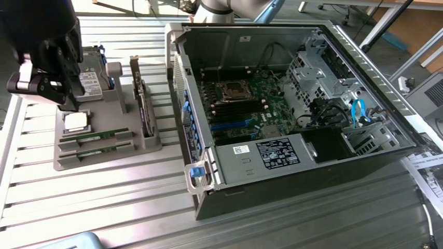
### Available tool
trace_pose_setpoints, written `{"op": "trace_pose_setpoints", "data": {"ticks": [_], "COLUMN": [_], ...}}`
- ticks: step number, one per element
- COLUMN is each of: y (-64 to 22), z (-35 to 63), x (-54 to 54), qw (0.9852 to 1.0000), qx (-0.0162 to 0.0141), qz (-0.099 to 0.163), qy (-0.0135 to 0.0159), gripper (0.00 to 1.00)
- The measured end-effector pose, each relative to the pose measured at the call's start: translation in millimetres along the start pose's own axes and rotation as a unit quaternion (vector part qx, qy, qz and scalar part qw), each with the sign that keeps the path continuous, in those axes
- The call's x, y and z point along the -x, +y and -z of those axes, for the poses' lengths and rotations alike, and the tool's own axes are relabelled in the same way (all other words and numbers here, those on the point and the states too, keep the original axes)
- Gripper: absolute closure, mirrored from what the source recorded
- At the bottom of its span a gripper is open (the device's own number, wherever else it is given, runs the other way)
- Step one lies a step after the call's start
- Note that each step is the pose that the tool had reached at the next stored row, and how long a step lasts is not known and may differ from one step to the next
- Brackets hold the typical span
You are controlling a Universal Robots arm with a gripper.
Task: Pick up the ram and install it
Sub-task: 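Pick up the ram and move it above insertion slot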
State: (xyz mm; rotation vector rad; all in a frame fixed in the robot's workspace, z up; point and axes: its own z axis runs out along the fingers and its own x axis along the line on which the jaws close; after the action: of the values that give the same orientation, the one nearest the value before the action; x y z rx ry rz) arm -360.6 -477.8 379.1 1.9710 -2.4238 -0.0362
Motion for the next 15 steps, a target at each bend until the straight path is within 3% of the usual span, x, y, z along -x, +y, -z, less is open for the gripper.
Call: {"op": "trace_pose_setpoints", "data": {"ticks": [15], "y": [-0.2], "z": [-8.0], "x": [0.0], "qw": [1.0000], "qx": [0.0000], "qz": [0.002], "qy": [0.0001], "gripper": [0.64]}}
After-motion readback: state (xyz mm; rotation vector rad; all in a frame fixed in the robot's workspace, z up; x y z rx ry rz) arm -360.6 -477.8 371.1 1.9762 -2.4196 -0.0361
